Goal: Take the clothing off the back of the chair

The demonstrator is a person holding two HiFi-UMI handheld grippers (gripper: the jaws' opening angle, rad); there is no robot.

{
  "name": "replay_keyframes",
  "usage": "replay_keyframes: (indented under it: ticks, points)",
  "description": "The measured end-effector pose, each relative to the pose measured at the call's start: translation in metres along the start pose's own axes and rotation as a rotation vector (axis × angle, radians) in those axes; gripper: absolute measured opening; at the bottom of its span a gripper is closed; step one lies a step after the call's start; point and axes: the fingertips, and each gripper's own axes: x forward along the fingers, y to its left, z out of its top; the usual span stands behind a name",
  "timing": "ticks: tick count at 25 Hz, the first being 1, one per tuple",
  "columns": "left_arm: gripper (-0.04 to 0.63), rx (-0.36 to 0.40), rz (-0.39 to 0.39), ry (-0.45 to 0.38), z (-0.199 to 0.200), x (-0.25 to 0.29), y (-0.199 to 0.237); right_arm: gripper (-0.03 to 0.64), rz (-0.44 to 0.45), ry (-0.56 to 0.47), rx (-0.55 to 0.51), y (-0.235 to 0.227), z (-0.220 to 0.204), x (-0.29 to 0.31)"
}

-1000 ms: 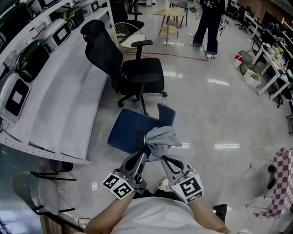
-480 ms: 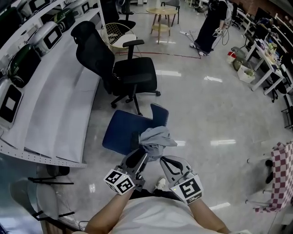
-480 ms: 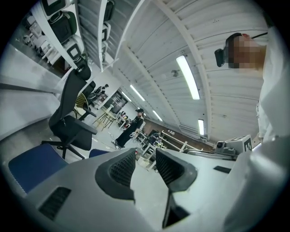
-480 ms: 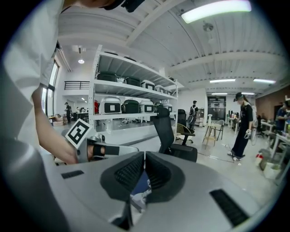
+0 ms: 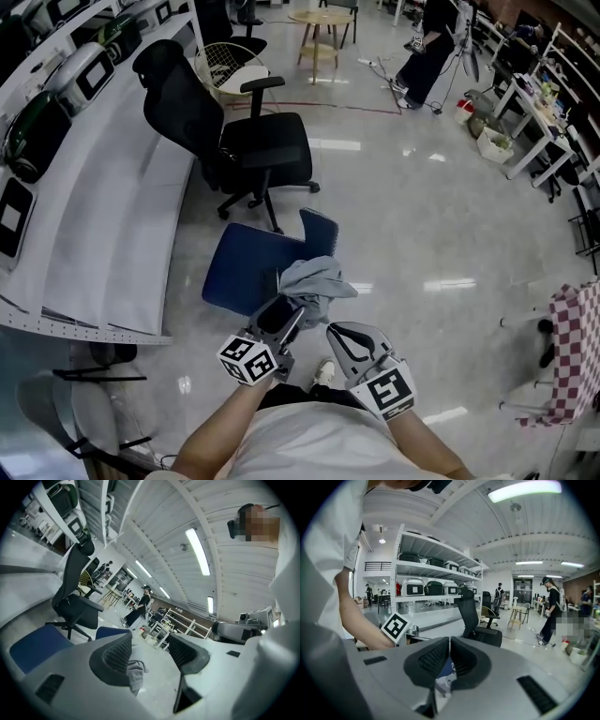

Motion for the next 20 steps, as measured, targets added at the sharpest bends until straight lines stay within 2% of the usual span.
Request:
replay_keyframes:
  ticks: [4,20]
  points:
    - [0.261,0.019,-0.016,0.045,-0.012,0.012,0.003,0.017,-0.008,0.021,0.0,0.0,-0.004,-0.002]
    - [0.379,0.042,-0.003,0.218,-0.056,0.05,0.044,0.017,-0.056,0.083,0.028,-0.011,-0.017,-0.011]
